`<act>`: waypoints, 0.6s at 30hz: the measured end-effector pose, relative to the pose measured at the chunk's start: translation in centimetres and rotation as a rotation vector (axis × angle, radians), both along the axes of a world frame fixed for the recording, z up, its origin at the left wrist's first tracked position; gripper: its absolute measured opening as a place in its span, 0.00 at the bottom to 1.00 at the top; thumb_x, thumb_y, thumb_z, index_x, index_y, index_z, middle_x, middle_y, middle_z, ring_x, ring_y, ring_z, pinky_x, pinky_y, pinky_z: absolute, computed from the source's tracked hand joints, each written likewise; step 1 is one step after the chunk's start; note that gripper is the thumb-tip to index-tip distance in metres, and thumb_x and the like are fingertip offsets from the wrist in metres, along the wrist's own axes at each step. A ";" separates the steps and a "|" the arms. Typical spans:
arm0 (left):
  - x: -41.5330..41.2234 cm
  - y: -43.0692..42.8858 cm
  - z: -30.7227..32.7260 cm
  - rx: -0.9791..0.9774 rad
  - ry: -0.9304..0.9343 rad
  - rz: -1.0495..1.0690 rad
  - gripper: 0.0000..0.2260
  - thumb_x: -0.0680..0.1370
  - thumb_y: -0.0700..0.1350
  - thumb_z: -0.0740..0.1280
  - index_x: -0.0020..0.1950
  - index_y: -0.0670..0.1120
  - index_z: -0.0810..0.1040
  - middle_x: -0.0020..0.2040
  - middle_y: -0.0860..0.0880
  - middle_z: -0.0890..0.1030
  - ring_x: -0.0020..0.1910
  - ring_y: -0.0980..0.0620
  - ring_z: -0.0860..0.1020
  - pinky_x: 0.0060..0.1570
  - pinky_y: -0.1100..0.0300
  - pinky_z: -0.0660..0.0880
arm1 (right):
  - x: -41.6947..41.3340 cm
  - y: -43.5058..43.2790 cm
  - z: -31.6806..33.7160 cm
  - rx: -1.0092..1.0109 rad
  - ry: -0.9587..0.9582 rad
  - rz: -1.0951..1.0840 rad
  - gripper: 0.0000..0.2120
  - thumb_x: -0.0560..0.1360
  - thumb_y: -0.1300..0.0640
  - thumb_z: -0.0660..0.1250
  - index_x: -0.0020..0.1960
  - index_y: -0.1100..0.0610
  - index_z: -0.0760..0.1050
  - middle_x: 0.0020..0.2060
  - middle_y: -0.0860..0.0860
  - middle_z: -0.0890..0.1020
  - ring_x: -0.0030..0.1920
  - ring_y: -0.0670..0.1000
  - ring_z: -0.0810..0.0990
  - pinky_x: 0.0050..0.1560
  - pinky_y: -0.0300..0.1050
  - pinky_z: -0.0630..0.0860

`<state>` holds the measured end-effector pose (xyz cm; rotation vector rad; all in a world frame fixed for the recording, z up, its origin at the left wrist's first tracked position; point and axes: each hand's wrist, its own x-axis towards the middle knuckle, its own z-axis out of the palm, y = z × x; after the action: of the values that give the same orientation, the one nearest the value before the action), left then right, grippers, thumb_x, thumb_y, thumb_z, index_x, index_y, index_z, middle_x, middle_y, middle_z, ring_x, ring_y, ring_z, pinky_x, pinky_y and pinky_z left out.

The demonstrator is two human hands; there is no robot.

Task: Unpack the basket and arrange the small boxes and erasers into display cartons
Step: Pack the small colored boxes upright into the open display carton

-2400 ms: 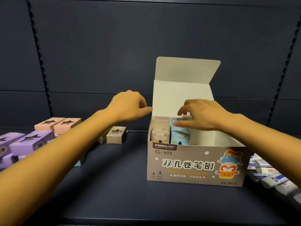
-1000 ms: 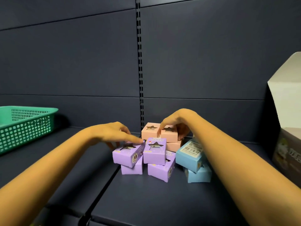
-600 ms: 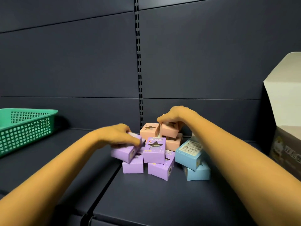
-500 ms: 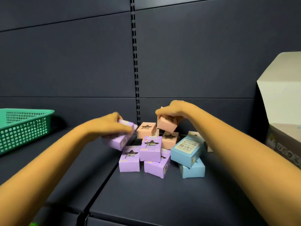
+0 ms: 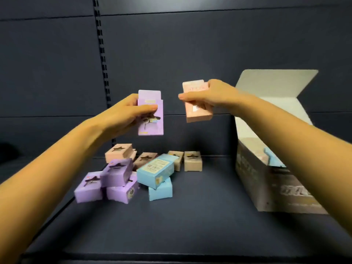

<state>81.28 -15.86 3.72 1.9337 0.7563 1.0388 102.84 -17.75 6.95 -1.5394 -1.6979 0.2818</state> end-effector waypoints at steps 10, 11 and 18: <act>15.7 -3.3 1.9 0.176 0.034 -0.116 0.12 0.72 0.36 0.70 0.54 0.41 0.74 0.40 0.49 0.83 0.36 0.57 0.81 0.43 0.63 0.78 | 16.2 -9.8 0.8 0.045 -0.041 -0.096 0.07 0.75 0.47 0.65 0.47 0.49 0.73 0.41 0.45 0.81 0.40 0.44 0.78 0.39 0.37 0.69; 17.2 -3.5 1.7 0.170 0.039 -0.140 0.13 0.71 0.36 0.71 0.54 0.40 0.74 0.41 0.48 0.83 0.37 0.56 0.81 0.45 0.61 0.79 | 17.8 -10.2 0.7 0.020 -0.044 -0.104 0.09 0.75 0.47 0.65 0.51 0.51 0.73 0.43 0.46 0.82 0.43 0.45 0.79 0.41 0.38 0.71; 25.5 -4.1 0.3 0.199 0.188 -0.178 0.16 0.70 0.42 0.73 0.54 0.43 0.73 0.50 0.47 0.83 0.45 0.53 0.83 0.46 0.63 0.80 | 25.7 -11.6 -1.0 -0.112 -0.032 -0.113 0.18 0.72 0.55 0.69 0.58 0.59 0.69 0.47 0.49 0.82 0.47 0.48 0.82 0.42 0.41 0.80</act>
<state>106.83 -20.01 4.01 2.2491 0.5865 0.8586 128.52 -29.34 5.98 -1.7237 -1.6366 0.2987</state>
